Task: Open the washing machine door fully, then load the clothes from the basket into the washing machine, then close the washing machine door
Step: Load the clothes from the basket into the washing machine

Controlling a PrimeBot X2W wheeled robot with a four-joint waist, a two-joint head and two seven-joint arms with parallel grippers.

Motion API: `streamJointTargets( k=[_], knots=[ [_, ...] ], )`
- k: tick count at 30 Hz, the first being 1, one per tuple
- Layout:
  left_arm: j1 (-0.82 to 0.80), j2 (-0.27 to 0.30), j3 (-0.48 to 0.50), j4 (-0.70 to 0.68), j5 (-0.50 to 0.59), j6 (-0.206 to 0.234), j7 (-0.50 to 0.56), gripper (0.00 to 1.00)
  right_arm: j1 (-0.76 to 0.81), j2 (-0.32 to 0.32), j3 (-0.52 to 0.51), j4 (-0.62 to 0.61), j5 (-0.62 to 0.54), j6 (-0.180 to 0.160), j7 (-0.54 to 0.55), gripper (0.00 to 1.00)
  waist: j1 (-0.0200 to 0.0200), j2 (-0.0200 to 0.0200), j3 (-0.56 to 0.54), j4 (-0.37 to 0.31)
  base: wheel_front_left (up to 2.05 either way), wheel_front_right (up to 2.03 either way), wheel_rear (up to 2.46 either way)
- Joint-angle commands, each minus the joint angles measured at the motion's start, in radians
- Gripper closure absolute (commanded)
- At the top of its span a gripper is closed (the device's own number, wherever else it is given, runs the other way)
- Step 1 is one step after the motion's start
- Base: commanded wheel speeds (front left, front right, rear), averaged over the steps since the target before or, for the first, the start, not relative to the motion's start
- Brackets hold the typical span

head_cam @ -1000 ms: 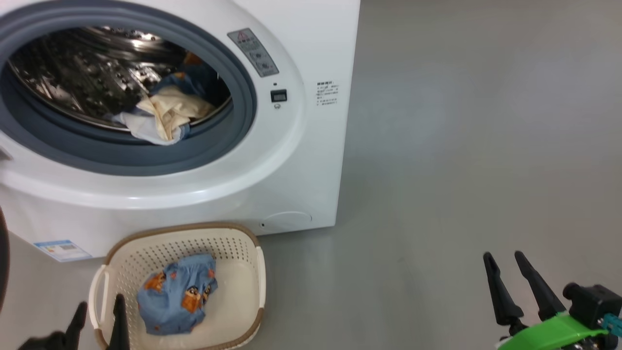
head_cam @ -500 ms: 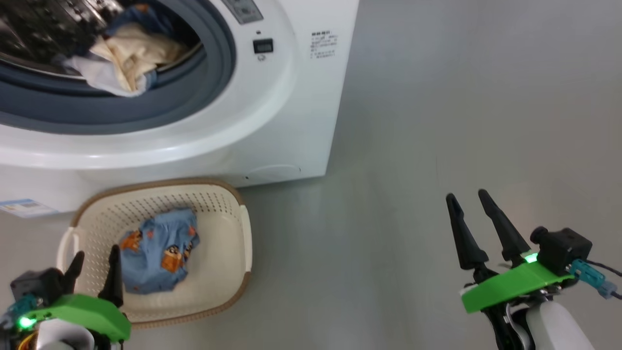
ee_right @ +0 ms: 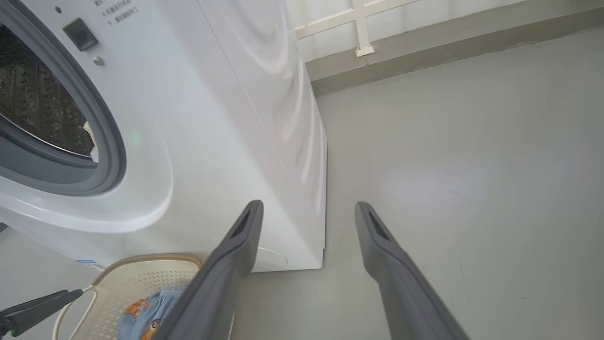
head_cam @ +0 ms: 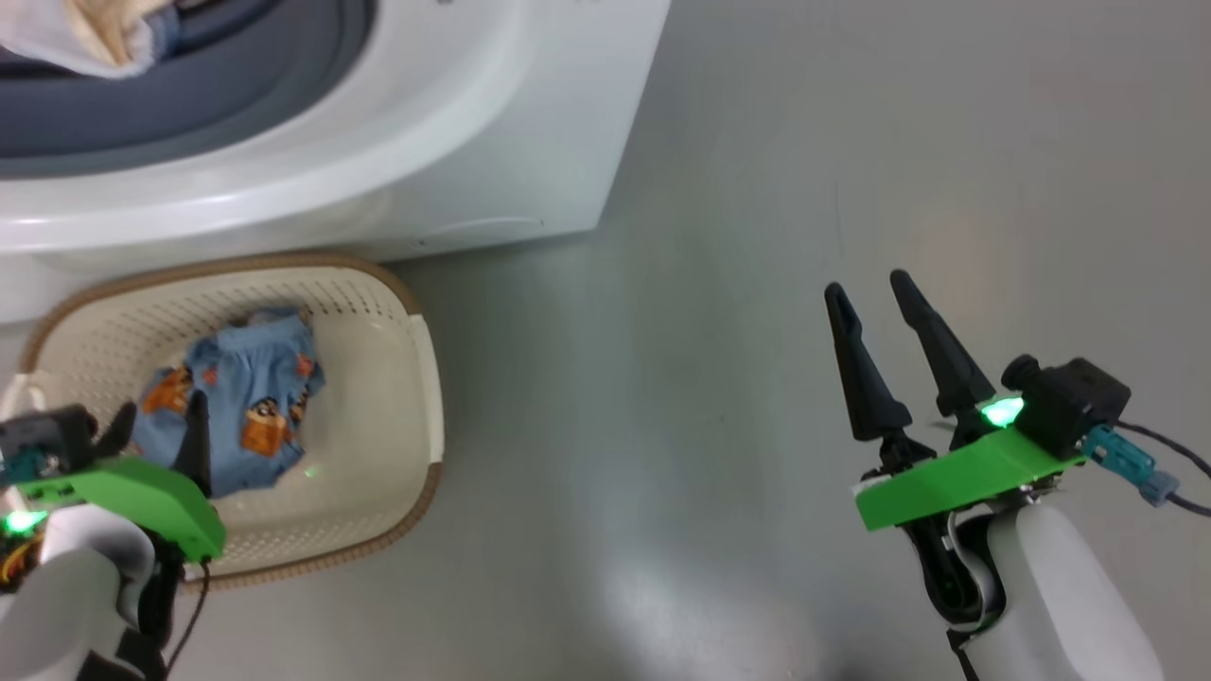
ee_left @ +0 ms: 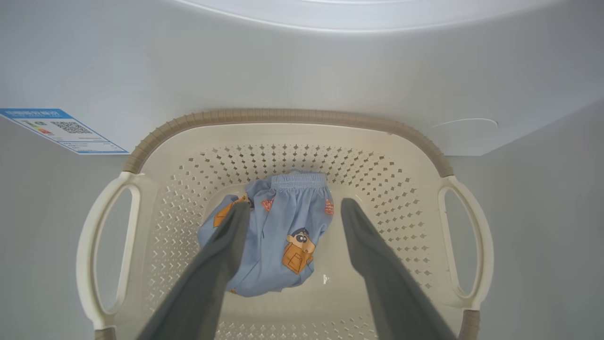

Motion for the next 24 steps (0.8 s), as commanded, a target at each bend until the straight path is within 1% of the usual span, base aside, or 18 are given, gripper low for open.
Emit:
streamJointTargets(
  k=[1, 9, 12, 14, 24],
  knots=[
    [-0.028, 0.054, 0.012, 0.013, -0.011, -0.002, -0.006, 0.0, -0.01, 0.007, 0.027, -0.028, -0.013, 0.002, -0.007, 0.0, -0.0001, -0.0001, 0.078, -0.03, 0.0, 0.0, 0.0],
    [-0.161, 0.09, -0.105, 0.139, -0.054, -0.002, 0.015, 0.0, -0.063, 0.025, 0.046, -0.039, -0.021, 0.002, -0.007, 0.0, -0.0001, -0.0001, 0.173, -0.05, 0.0, 0.0, 0.0],
    [-0.198, 0.105, -0.145, 0.165, -0.07, -0.002, 0.036, 0.0, -0.073, 0.029, 0.051, -0.042, -0.024, 0.002, -0.007, 0.0, -0.0001, -0.0001, 0.201, -0.056, 0.0, 0.0, 0.0],
    [-0.231, 0.126, -0.178, 0.191, -0.087, -0.002, 0.07, 0.0, -0.085, 0.033, 0.057, -0.047, -0.026, 0.002, -0.007, 0.0, -0.0001, -0.0001, 0.23, -0.064, 0.0, 0.0, 0.0],
    [-0.313, 0.192, -0.247, 0.238, -0.132, -0.002, 0.137, 0.0, -0.118, 0.043, 0.084, -0.06, -0.029, 0.002, -0.007, 0.0, -0.0001, -0.0001, 0.308, -0.095, 0.0, 0.0, 0.0]
  ],
)
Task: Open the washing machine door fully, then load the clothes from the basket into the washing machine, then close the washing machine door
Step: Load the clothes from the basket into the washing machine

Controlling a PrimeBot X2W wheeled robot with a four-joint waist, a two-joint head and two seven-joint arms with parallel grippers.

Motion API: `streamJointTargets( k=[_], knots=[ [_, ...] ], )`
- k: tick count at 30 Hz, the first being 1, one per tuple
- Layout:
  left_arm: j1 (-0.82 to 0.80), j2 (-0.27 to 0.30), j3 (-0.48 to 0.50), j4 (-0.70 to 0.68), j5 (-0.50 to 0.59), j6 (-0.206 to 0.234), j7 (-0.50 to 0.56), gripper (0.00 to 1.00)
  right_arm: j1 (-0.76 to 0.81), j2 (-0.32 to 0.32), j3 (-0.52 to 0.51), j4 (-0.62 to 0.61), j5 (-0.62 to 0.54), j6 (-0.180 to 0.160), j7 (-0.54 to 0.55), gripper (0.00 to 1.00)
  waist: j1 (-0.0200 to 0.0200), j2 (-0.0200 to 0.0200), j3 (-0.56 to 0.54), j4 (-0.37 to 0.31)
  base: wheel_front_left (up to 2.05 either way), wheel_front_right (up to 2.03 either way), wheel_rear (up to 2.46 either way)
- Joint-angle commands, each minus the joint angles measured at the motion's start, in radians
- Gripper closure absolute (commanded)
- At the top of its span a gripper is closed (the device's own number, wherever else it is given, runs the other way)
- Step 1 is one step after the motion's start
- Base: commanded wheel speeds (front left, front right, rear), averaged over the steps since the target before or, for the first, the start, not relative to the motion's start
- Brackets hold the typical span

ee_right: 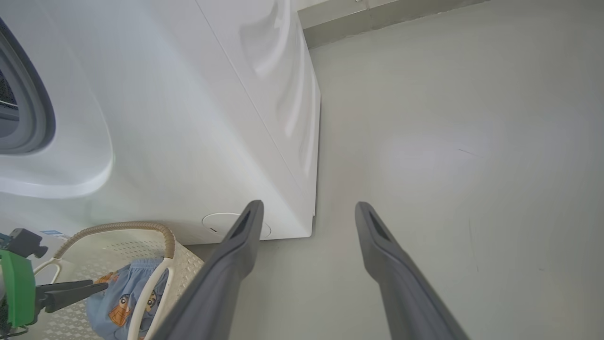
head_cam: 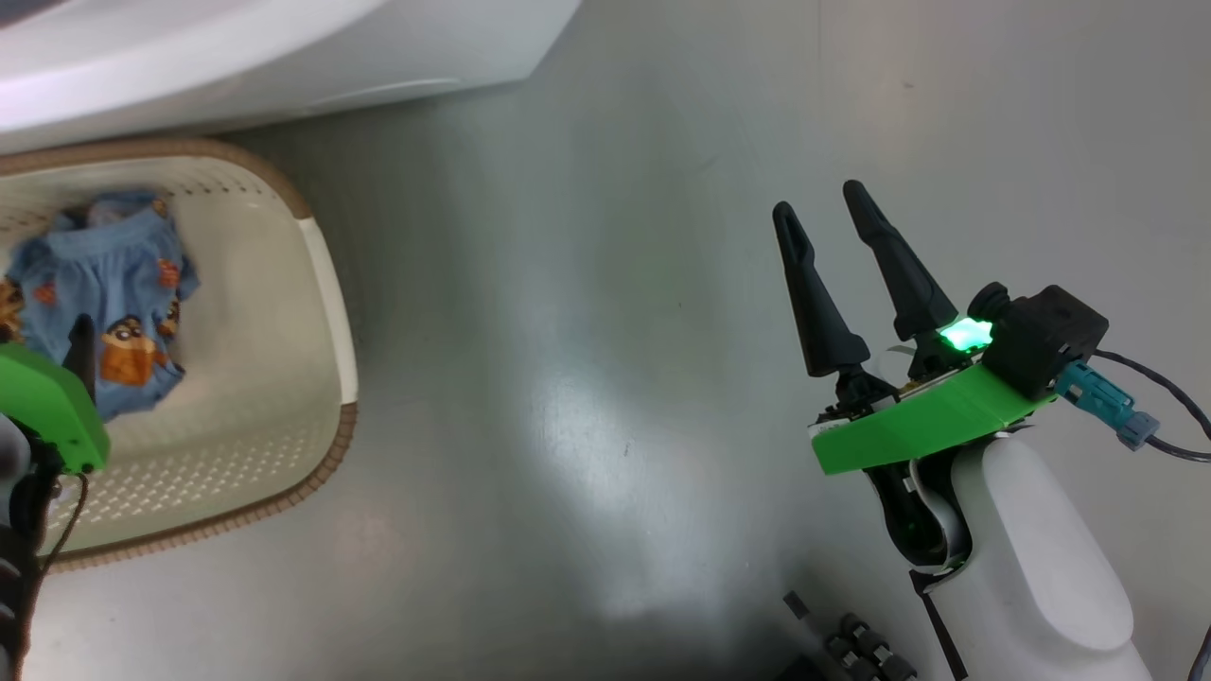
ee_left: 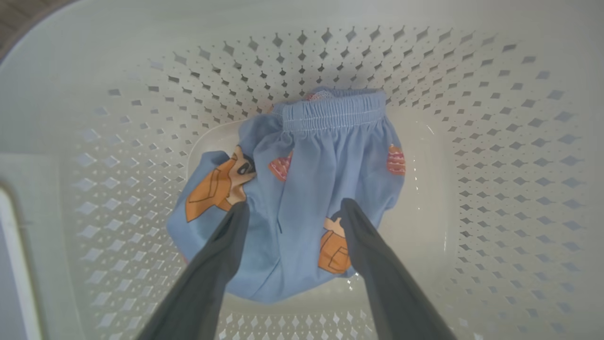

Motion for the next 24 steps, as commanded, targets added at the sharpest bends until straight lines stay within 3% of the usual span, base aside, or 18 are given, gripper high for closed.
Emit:
streamJointTargets(
  k=[1, 18, 20, 22, 24],
  knots=[
    [-0.003, 0.056, 0.012, 0.005, -0.013, -0.001, 0.008, 0.0, 0.013, 0.01, 0.023, -0.025, -0.014, 0.002, -0.007, 0.0, 0.0, 0.0, 0.03, -0.019, 0.0, 0.0, 0.0],
    [-0.061, 0.106, -0.039, 0.032, -0.073, -0.001, 0.037, 0.0, -0.009, 0.014, 0.057, -0.045, -0.001, 0.002, -0.007, 0.0, 0.0, 0.0, 0.1, -0.056, 0.0, 0.0, 0.0],
    [-0.065, 0.11, -0.046, 0.033, -0.078, -0.001, 0.041, 0.6, -0.01, 0.014, 0.06, -0.046, 0.002, 0.002, -0.007, 0.0, 0.0, 0.0, 0.101, -0.059, 0.0, 0.0, 0.0],
    [-0.066, 0.113, -0.05, 0.034, -0.09, -0.001, 0.046, 1.0, -0.009, 0.014, 0.062, -0.045, 0.004, 0.002, -0.007, 0.0, 0.0, 0.0, 0.1, -0.061, 0.0, 0.0, 0.0],
    [-0.064, 0.115, -0.05, 0.033, -0.106, -0.001, 0.045, 1.0, -0.008, 0.015, 0.062, -0.044, 0.005, 0.002, -0.007, 0.0, 0.0, 0.0, 0.094, -0.062, 0.0, 0.0, 0.0]
  ],
)
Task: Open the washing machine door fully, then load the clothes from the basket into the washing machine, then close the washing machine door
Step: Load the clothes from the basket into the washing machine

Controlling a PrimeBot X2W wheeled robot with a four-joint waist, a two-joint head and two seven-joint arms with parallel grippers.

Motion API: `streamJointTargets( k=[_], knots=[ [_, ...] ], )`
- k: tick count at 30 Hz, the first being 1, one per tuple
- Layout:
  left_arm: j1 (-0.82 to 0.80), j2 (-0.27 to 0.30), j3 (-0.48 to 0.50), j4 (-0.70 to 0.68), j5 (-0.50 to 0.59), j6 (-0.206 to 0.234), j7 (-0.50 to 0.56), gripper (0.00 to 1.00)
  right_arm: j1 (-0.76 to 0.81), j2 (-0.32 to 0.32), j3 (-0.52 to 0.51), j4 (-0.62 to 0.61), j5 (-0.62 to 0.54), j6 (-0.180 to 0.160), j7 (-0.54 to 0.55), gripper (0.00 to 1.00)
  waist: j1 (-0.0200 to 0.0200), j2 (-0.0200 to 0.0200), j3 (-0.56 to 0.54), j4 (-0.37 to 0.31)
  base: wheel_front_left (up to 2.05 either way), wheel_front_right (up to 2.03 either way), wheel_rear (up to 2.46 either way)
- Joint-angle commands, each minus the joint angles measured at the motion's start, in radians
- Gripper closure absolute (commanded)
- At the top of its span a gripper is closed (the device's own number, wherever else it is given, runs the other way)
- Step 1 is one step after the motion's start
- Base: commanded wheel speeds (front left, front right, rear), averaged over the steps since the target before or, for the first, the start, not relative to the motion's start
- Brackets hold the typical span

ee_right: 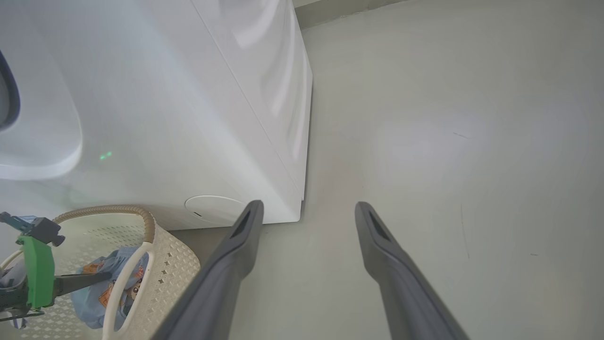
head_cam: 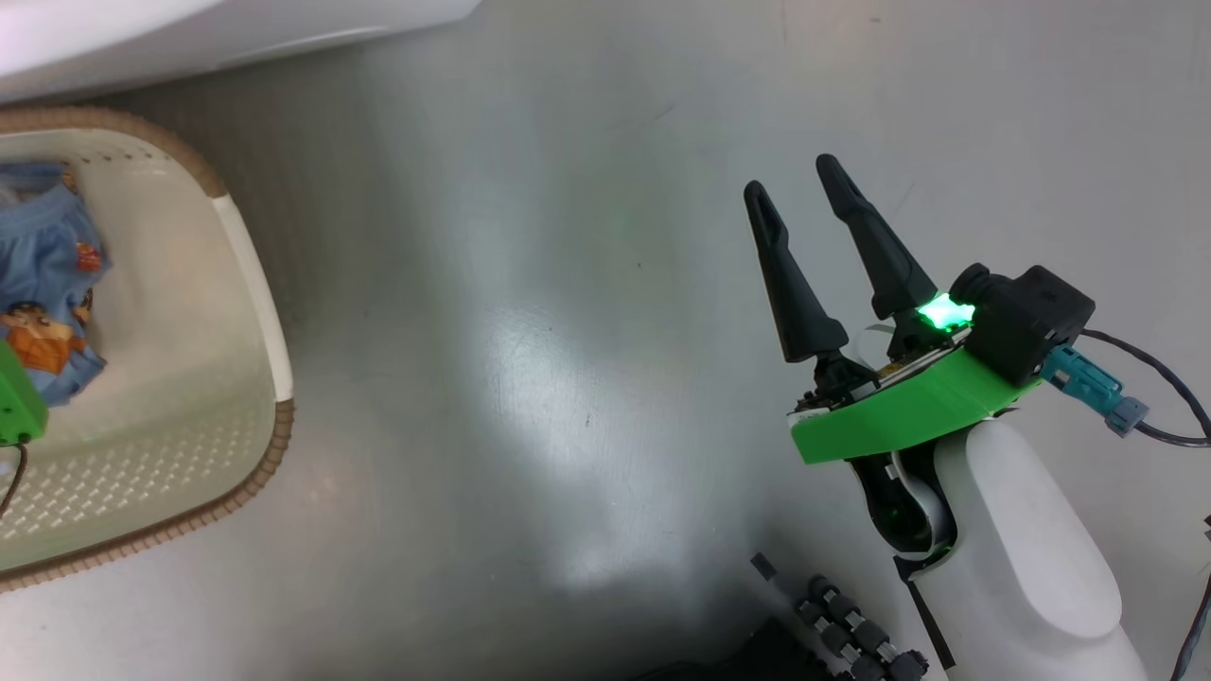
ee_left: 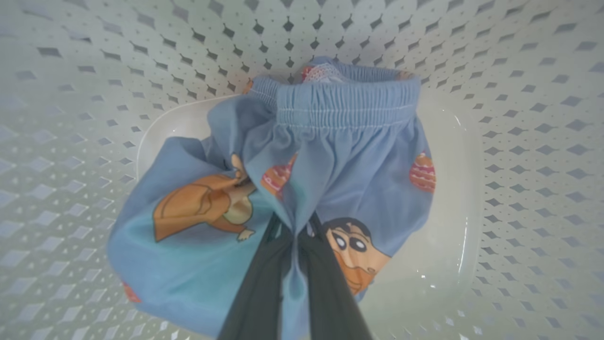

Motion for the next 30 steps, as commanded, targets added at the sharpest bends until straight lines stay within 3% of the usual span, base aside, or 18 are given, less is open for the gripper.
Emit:
streamJointTargets(
  k=[1, 16, 30],
  knots=[
    [0.016, 0.056, 0.014, 0.001, -0.011, -0.001, -0.007, 1.0, 0.028, 0.008, 0.02, -0.02, 0.001, 0.002, -0.007, 0.0, -0.0001, 0.0, -0.007, 0.002, 0.0, 0.0, 0.0],
    [0.137, -0.033, -0.003, -0.052, -0.141, -0.001, -0.13, 1.0, 0.05, -0.003, -0.023, 0.013, -0.024, 0.002, -0.007, 0.0, -0.0001, 0.0, -0.173, 0.081, 0.0, 0.0, 0.0],
    [0.28, -0.057, -0.042, -0.191, -0.188, -0.001, -0.189, 1.0, 0.15, -0.061, -0.053, 0.051, -0.006, 0.002, -0.007, 0.0, -0.0001, 0.0, -0.408, 0.16, 0.0, 0.0, 0.0]
  ],
)
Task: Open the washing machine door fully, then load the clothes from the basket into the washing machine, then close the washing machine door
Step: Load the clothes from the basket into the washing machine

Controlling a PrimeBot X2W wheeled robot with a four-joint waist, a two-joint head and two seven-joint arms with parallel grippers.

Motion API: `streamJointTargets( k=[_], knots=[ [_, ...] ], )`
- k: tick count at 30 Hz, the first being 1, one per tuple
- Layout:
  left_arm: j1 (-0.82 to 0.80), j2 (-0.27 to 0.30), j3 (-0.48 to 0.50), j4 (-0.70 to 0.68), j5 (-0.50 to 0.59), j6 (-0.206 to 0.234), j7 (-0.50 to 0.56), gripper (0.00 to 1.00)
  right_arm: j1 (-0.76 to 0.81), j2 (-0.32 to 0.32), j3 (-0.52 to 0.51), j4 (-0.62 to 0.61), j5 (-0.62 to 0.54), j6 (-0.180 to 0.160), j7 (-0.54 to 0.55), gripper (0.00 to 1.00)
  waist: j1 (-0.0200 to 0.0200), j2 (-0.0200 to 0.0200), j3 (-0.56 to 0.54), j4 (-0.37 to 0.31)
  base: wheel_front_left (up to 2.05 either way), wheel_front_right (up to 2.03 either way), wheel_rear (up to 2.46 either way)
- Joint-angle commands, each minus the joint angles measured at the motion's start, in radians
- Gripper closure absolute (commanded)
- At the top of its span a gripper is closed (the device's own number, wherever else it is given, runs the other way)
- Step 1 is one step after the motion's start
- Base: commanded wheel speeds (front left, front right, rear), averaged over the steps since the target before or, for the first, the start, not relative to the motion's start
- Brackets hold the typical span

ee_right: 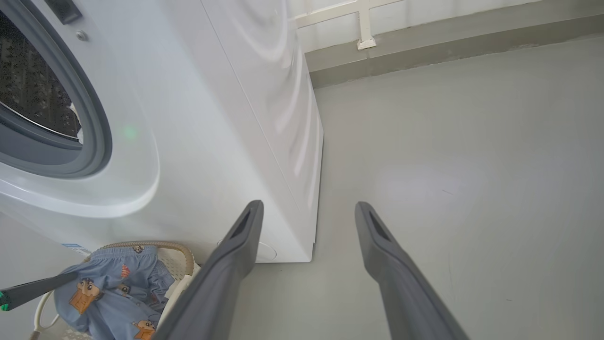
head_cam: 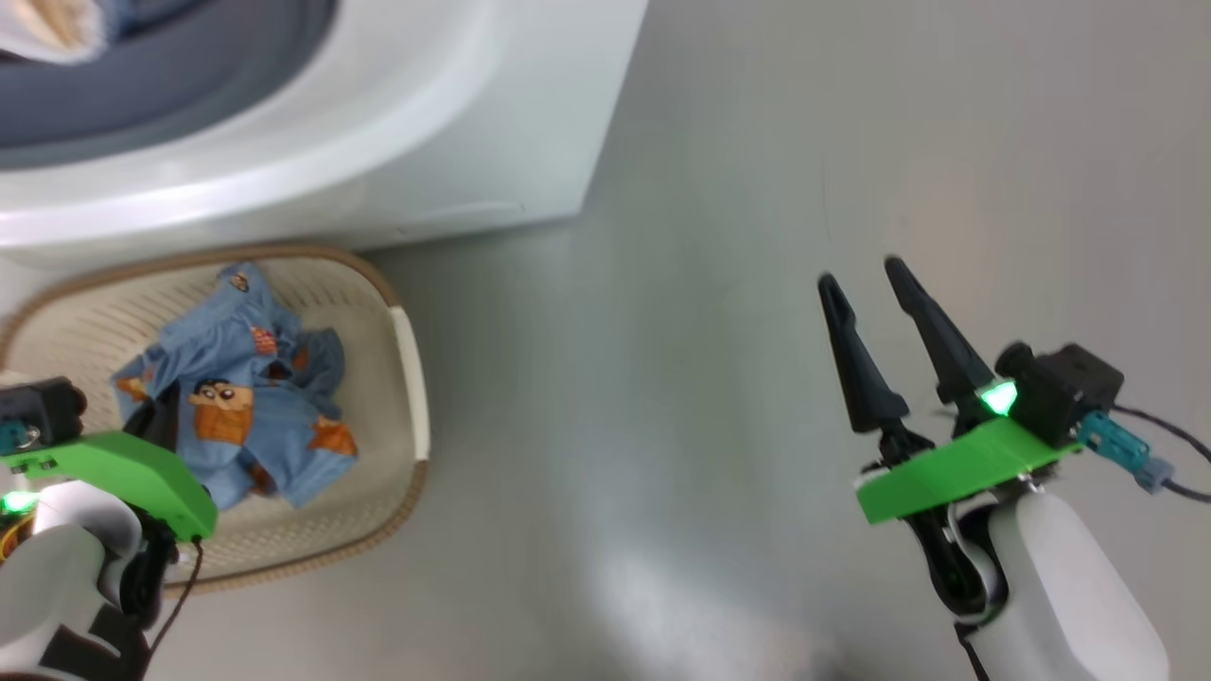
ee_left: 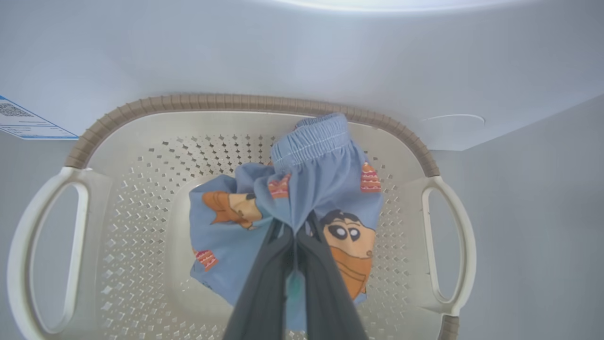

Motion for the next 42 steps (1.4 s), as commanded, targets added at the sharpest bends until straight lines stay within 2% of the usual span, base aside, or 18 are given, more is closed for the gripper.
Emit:
streamJointTargets(
  k=[1, 6, 17, 28, 36, 42],
  knots=[
    [0.03, 0.049, 0.037, -0.029, 0.003, -0.001, -0.013, 1.0, 0.045, -0.007, 0.013, -0.016, 0.003, 0.002, -0.007, 0.0, 0.0, 0.0, -0.104, 0.054, 0.0, 0.0, 0.0],
    [0.103, 0.045, 0.114, -0.127, 0.059, -0.001, -0.013, 1.0, 0.095, -0.03, -0.002, -0.008, 0.013, 0.002, -0.007, 0.0, 0.0, 0.0, -0.184, 0.078, 0.0, 0.0, 0.0],
    [0.283, 0.015, 0.356, -0.373, 0.254, -0.001, -0.014, 1.0, 0.175, -0.062, -0.019, -0.004, 0.029, 0.002, -0.007, 0.0, 0.0, 0.0, -0.307, 0.103, 0.0, 0.0, 0.0],
    [0.546, -0.065, 0.562, -0.663, 0.421, -0.001, -0.014, 1.0, 0.289, -0.085, -0.071, -0.017, 0.044, 0.002, -0.007, 0.0, 0.0, 0.0, -0.417, 0.112, 0.0, 0.0, 0.0],
    [0.712, -0.136, 0.659, -0.847, 0.479, -0.001, -0.014, 1.0, 0.343, -0.09, -0.091, -0.03, 0.048, 0.002, -0.007, 0.0, 0.0, 0.0, -0.453, 0.103, 0.0, 0.0, 0.0],
    [0.763, -0.175, 0.688, -0.911, 0.496, -0.001, -0.014, 1.0, 0.357, -0.089, -0.101, -0.035, 0.048, 0.002, -0.007, 0.0, 0.0, 0.0, -0.458, 0.103, 0.0, 0.0, 0.0]
  ],
)
